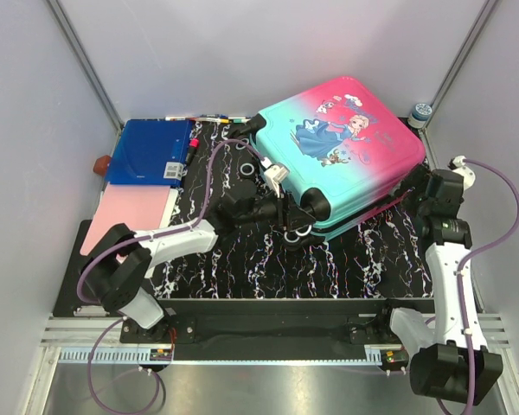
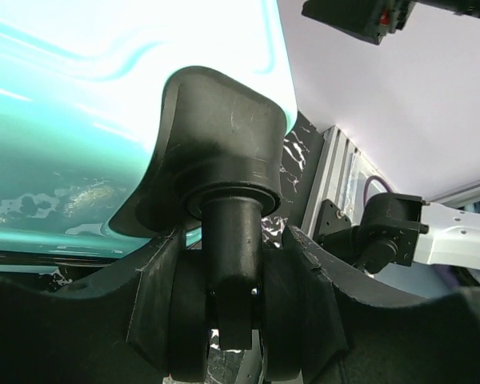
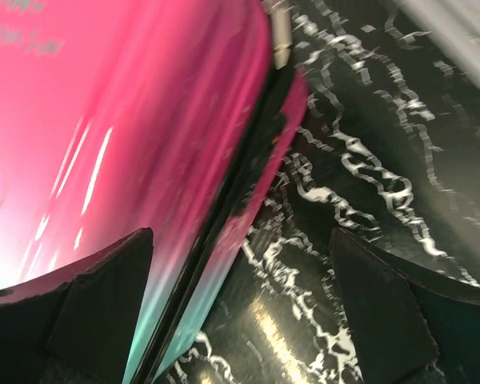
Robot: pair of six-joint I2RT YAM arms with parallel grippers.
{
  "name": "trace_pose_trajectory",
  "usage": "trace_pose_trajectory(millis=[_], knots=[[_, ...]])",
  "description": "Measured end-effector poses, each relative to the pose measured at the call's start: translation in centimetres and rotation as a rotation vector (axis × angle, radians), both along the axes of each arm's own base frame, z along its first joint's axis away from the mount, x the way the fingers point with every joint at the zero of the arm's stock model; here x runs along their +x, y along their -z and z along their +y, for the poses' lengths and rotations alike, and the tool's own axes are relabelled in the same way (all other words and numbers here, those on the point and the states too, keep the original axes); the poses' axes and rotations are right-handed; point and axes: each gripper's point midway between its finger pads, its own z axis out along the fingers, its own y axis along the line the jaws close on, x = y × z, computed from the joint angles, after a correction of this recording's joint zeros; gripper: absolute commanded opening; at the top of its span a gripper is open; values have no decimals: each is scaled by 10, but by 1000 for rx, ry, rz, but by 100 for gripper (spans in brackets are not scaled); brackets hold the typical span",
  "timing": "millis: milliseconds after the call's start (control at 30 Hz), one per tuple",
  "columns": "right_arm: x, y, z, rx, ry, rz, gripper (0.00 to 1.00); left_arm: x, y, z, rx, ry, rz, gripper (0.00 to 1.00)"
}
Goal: Pack the luggage
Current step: Zip the luggage at the corner of the board.
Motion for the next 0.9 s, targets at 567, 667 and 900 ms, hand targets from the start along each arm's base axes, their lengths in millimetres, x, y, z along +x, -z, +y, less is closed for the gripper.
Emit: trace_pose_trajectory(millis=[567,667,900], knots=[[48,22,-109,84,286,-24,94,13,-6,24,-107,-47,61,0],[60,48,-106,127,251,26,93,14,-7,24,-109,-50,65,0],[77,71,-101,176,193,46,92,20,-7,31,-115,-56,80,0]])
